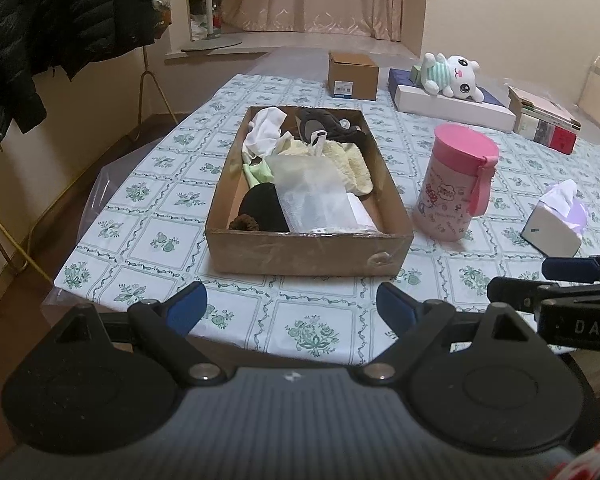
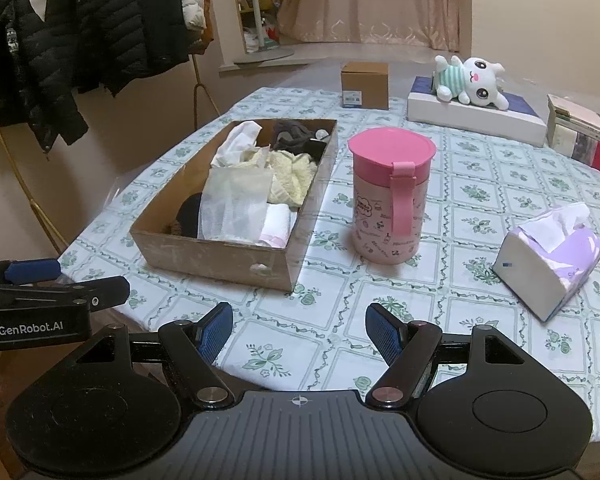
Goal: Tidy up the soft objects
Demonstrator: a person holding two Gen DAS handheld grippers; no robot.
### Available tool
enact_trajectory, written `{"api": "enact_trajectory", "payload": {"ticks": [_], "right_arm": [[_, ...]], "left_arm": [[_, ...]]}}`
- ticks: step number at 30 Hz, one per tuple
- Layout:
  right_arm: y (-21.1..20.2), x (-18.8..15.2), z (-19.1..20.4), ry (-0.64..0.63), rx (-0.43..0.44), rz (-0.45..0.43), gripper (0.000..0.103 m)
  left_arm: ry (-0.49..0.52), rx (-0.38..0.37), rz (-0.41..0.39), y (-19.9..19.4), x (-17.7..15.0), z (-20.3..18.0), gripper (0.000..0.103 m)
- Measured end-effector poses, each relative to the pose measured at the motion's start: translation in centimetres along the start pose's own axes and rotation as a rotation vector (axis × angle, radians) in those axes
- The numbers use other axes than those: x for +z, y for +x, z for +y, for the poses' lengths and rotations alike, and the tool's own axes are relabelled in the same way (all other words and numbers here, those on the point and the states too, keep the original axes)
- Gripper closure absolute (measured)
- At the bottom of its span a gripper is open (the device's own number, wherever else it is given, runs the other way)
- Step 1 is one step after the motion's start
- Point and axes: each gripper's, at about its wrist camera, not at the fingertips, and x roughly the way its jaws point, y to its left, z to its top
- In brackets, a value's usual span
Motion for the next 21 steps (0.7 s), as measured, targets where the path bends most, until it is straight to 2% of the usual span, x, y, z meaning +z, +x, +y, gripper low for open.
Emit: {"api": "enact_trajectory", "payload": {"ticks": [21], "right_arm": [[0.36, -0.08, -0.3, 0.012, -0.011, 0.008, 0.03]], "left_arm": [[0.014, -0.007, -0.004, 0.2, 0.11, -0.29, 0.012]]}}
